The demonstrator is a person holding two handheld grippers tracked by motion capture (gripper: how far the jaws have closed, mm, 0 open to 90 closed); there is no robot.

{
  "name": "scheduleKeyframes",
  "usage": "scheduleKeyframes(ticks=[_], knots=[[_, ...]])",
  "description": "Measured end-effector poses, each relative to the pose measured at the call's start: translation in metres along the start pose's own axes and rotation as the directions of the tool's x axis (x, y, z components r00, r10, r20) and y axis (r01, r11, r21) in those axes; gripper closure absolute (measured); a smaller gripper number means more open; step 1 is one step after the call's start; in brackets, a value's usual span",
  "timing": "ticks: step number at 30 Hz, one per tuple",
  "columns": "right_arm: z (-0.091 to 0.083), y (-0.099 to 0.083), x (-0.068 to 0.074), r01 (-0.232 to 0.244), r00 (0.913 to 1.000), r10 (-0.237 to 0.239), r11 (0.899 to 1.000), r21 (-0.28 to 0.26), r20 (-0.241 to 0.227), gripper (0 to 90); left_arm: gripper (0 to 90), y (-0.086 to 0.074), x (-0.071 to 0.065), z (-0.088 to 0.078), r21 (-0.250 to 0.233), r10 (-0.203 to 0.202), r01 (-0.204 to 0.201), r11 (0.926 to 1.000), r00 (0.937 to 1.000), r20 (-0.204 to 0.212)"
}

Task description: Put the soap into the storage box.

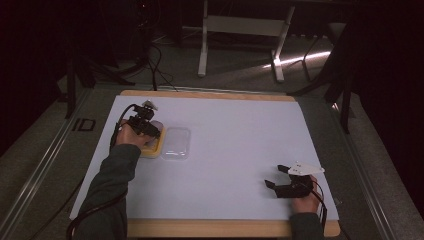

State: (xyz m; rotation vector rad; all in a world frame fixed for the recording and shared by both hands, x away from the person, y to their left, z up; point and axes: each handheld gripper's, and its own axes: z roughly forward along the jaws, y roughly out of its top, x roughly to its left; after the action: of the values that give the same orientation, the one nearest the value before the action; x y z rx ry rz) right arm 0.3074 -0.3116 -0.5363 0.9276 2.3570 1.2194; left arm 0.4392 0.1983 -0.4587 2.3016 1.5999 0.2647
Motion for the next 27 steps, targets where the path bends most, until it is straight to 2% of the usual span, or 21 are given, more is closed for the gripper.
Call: scheduleKeyframes(ticks=[10,17,25,27], knots=[[0.0,0.0,0.0,0.0,1.0,0.0,1.0,0.0,0.0,18.2,49.9,-0.002,0.006,0.007,0.028,-0.046,0.046,0.9985,0.9989,-0.007],[0.0,0.0,0.0,0.002,1.0,-0.002,1.0,0.0,0.002,18.2,49.9,-0.004,0.009,0.014,0.058,-0.05,0.052,0.997,0.9981,-0.036],[0.0,0.0,0.0,0.002,1.0,-0.002,1.0,0.001,0.002,18.3,49.9,-0.004,0.01,0.022,0.078,-0.064,0.067,0.9947,0.9974,-0.033],[0.0,0.0,0.0,0.003,1.0,-0.003,1.0,0.0,0.002,18.3,49.9,-0.004,0.01,0.024,0.094,-0.059,0.063,0.9936,0.9973,-0.043]])
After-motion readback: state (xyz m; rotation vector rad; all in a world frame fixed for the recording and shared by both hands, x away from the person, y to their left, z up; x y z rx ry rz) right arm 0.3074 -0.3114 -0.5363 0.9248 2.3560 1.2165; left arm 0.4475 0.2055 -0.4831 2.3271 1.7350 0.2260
